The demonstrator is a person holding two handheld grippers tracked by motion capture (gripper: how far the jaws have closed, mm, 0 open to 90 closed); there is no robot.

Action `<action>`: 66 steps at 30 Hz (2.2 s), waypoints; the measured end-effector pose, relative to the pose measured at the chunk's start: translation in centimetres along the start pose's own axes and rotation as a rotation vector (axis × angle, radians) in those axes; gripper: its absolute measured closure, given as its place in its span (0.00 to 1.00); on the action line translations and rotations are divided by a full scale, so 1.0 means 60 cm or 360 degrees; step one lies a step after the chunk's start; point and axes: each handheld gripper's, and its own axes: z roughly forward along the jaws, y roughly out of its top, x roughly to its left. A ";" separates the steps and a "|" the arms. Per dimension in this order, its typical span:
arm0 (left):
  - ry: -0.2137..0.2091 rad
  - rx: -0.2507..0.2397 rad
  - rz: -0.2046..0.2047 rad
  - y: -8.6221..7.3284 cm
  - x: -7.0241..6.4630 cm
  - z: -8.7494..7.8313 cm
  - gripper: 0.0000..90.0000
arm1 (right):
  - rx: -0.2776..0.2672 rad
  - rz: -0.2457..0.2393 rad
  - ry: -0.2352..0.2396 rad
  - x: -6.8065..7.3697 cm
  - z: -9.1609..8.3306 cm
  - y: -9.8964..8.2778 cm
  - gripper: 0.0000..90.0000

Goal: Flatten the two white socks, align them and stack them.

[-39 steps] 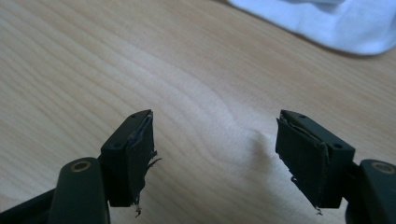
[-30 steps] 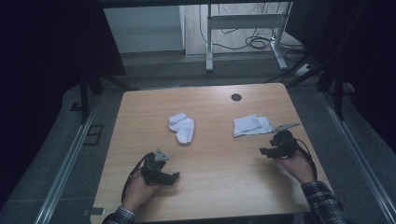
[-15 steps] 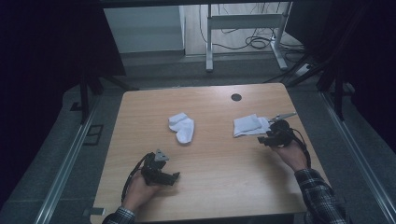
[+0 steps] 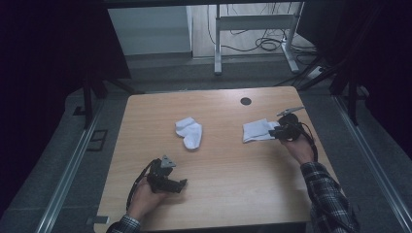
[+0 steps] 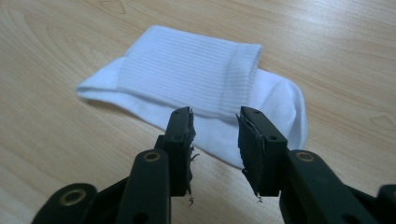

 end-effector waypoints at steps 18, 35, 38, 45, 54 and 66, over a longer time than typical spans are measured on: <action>-0.0002 -0.0002 -0.0001 0.000 0.000 0.000 0.10 | 0.0024 0.0091 -0.0055 -0.027 0.063 0.026 0.63; -0.0002 -0.0003 0.0003 0.001 -0.001 0.001 0.10 | 0.0043 -0.0033 -0.0047 0.006 0.054 0.027 0.89; -0.0002 -0.0001 0.0002 0.001 -0.002 0.001 0.10 | 0.0010 -0.0065 -0.0008 0.018 0.035 0.033 0.89; -0.0001 0.0001 0.0002 0.001 -0.002 0.001 0.10 | -0.0050 -0.0156 0.0074 0.057 -0.014 0.053 0.89; -0.0004 0.0004 0.0003 0.002 -0.003 0.001 0.10 | -0.0136 -0.0265 0.0167 0.124 -0.068 0.093 0.89; -0.0003 0.0007 0.0011 0.002 -0.003 0.001 0.10 | -0.0330 -0.0474 0.0314 0.226 -0.160 0.166 0.89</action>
